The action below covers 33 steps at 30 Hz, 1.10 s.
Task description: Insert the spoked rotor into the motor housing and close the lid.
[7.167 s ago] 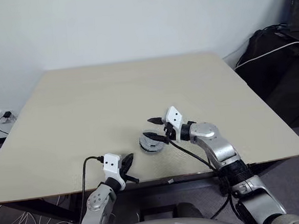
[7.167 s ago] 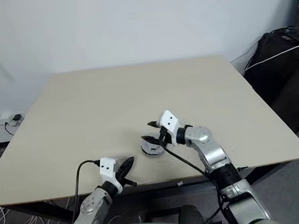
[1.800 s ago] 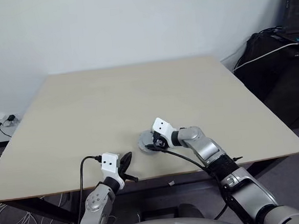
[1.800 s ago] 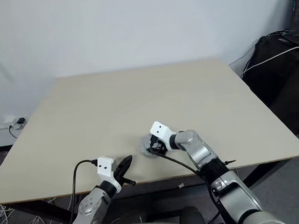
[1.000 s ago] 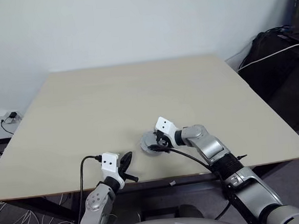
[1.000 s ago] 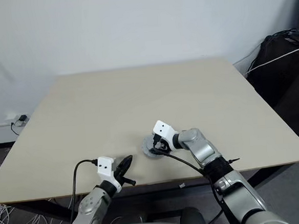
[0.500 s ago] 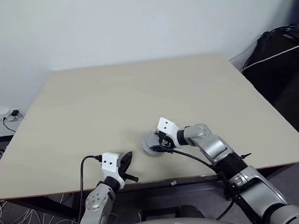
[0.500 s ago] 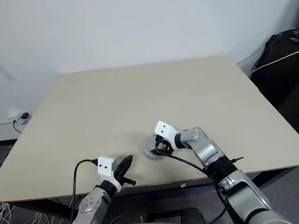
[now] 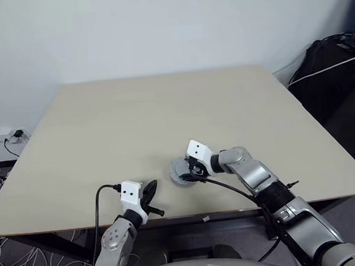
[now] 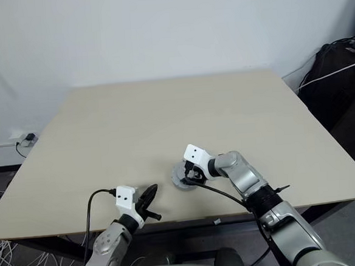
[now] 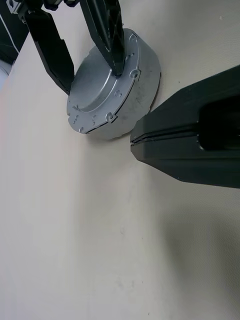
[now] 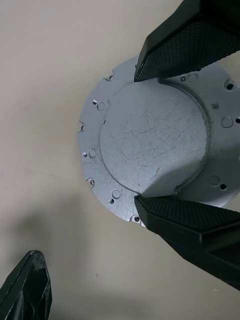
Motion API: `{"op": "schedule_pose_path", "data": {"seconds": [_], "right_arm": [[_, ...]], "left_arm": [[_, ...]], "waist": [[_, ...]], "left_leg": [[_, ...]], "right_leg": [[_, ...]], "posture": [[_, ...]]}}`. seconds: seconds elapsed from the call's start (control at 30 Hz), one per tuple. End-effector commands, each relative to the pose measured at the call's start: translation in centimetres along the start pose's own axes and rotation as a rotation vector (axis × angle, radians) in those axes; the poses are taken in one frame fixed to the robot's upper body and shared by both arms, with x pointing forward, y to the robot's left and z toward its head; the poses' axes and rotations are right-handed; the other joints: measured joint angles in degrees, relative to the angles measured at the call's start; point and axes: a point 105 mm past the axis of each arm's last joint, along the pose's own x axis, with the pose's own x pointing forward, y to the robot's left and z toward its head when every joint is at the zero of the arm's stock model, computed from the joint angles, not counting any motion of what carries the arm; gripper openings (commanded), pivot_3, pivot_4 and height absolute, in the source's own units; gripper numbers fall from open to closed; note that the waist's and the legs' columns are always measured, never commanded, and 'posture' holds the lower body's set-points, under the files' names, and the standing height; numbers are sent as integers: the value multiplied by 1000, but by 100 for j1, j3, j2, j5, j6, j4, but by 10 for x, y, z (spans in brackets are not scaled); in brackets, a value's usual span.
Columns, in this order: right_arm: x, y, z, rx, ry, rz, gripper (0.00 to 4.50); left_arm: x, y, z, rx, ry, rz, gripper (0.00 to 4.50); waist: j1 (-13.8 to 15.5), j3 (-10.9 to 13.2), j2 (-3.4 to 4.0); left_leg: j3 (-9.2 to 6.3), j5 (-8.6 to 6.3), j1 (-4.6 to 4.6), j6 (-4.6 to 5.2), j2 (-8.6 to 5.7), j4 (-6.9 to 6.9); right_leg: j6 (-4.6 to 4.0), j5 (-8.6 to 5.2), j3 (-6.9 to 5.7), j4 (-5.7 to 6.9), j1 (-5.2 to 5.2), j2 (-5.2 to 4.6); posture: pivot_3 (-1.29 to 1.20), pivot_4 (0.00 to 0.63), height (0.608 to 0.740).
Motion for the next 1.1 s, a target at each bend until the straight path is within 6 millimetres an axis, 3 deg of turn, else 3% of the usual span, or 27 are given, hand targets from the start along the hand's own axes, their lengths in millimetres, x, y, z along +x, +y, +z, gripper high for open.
{"op": "schedule_pose_path", "data": {"seconds": [0.03,0.23,0.47,0.57,0.7,0.87,1.1], "right_arm": [[-1,12,-82,112,313,-7,3265],[-6,13,-87,18,368,29,3265],[-6,7,-87,44,375,-5,3265],[-5,7,-86,53,364,-13,3265],[-4,7,-84,64,350,-18,3265],[-3,8,-82,68,344,-19,3265],[0,9,-78,75,326,-26,3265]], "left_arm": [[4,-1,11,11,-40,-7,0],[5,-2,12,13,-39,-11,0],[5,-1,12,13,-37,-6,0],[8,5,19,-7,-53,29,0],[21,26,44,-161,-112,121,0],[39,30,60,-328,-88,42,0],[62,5,57,-488,144,-160,0]], "waist": [[-3,-2,-1],[7,-11,4],[32,-15,3],[39,-14,3],[56,-12,-2],[42,-17,-7],[15,-20,-21]], "left_leg": [[0,0,1,0,0,0],[3,0,2,0,-3,0],[3,0,3,1,-7,0],[3,0,3,1,-7,0],[-2,0,3,1,-7,0],[-4,2,11,-1,-7,0],[-7,5,16,-4,-8,2]], "right_leg": [[0,0,0,0,0,1],[-1,0,1,-2,2,1],[1,-5,0,-4,2,1],[2,-5,0,-3,3,-2],[6,-2,-2,0,5,-1],[24,8,-3,1,9,18],[37,16,-1,2,10,33]], "posture": [[0,0,740],[0,0,740],[0,0,740],[0,0,740],[0,0,740],[0,0,740],[0,0,740]]}}
